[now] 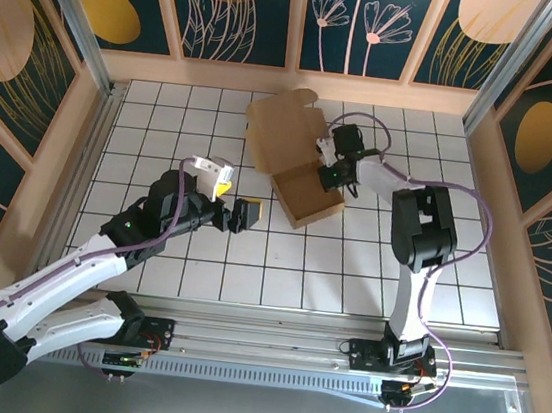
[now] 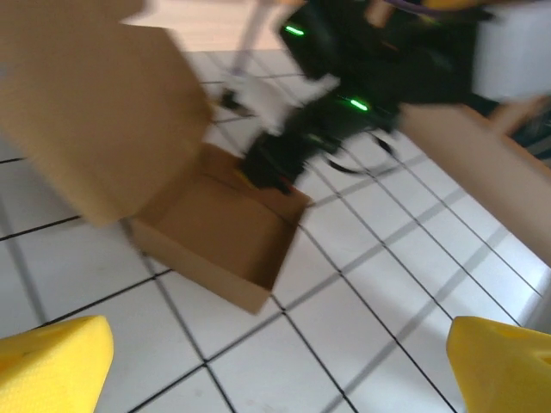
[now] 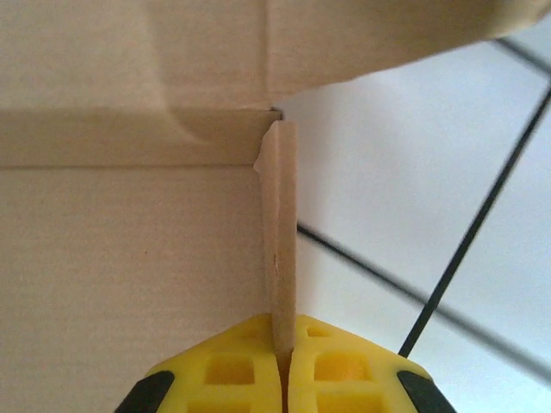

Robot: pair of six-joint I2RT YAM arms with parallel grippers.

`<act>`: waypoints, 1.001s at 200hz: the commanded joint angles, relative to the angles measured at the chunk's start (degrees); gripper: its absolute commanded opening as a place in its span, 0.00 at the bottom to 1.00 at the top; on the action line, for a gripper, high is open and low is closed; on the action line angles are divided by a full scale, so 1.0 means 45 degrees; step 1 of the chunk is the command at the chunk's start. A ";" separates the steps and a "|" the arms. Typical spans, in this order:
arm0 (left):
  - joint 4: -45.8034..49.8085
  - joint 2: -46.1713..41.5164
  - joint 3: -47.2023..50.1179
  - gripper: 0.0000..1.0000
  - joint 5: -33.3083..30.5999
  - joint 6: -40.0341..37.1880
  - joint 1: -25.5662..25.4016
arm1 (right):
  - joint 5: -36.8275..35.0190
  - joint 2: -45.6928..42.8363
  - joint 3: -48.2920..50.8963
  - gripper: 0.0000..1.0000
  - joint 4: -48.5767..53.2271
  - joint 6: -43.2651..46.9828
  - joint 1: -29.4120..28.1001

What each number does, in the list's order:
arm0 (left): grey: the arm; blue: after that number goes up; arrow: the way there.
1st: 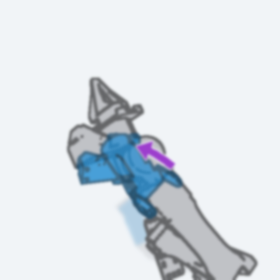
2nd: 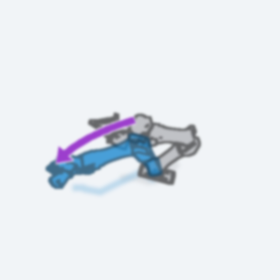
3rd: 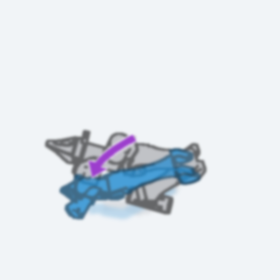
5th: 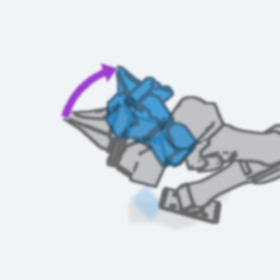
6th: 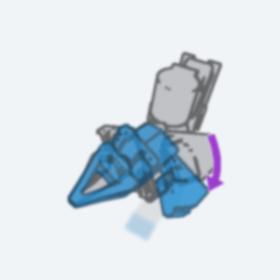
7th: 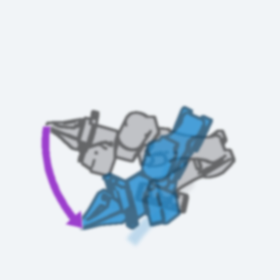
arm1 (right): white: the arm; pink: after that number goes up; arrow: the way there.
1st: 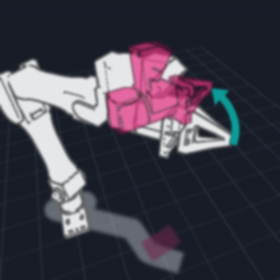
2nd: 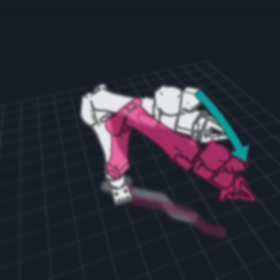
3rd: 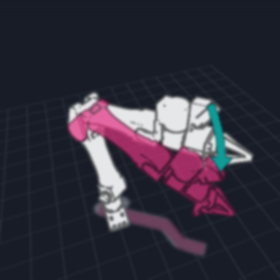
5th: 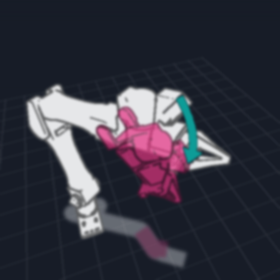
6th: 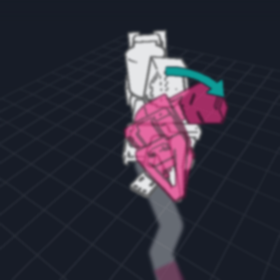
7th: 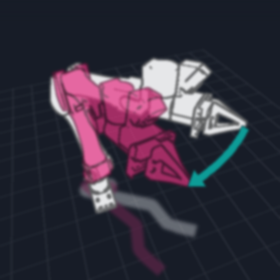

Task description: Fold the paper box

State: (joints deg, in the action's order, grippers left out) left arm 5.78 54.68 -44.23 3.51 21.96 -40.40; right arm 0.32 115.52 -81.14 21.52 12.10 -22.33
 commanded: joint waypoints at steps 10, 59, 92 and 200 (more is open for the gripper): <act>0.0940 0.1295 -0.1078 0.99 -0.3062 0.1853 0.0043 | -0.2383 -0.1464 0.2332 0.00 -0.0132 -0.7588 -0.0560; 0.0209 0.1922 -0.0843 0.99 -0.3383 0.2264 0.0046 | -0.4116 -0.3702 0.4274 0.08 -0.0300 -1.1391 -0.2074; -0.0228 0.1995 -0.0562 0.99 -0.3438 0.1399 0.0045 | -0.3942 -0.4181 0.4967 0.14 -0.1309 -1.1595 -0.2441; -0.2128 0.6816 -0.3831 0.88 0.3307 -0.1190 0.2636 | 0.2371 -0.6397 0.3998 0.72 -0.3119 -0.4985 0.2052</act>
State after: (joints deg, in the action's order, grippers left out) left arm 1.85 79.40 -55.94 4.29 22.22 -34.20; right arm -0.82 86.74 -62.54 11.42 -18.57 -19.14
